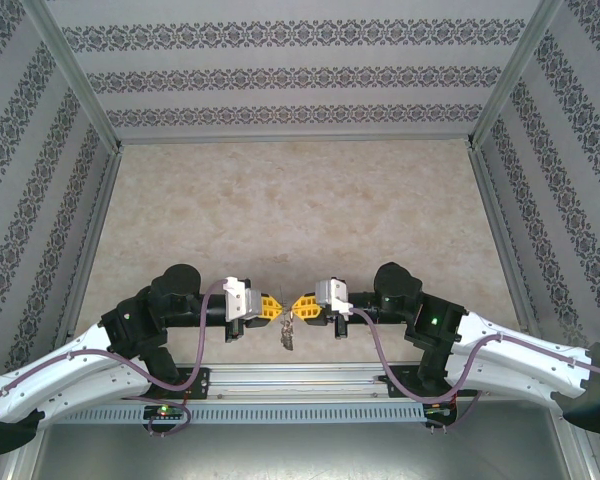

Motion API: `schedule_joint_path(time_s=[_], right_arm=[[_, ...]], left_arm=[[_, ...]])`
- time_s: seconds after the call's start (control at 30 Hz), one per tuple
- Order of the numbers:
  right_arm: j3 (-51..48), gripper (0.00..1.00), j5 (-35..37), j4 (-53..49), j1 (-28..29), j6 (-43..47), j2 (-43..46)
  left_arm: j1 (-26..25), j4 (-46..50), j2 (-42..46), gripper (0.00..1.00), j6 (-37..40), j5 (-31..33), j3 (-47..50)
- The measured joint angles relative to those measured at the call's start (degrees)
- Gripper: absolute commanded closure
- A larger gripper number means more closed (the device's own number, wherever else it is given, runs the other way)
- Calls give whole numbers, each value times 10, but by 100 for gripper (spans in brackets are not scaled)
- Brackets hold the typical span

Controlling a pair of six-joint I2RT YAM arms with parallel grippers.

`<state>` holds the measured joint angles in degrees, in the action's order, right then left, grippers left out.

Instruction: Put the keys on the keyring

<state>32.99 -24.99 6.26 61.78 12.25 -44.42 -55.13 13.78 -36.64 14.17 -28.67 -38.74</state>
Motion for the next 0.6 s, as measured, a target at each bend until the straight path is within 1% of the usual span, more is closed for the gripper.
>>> schedule_joint_path(time_s=[0.6], right_arm=[[0, 100, -16, 7, 0, 0, 4]], left_arm=[[0, 0, -4, 100, 2, 0, 0]])
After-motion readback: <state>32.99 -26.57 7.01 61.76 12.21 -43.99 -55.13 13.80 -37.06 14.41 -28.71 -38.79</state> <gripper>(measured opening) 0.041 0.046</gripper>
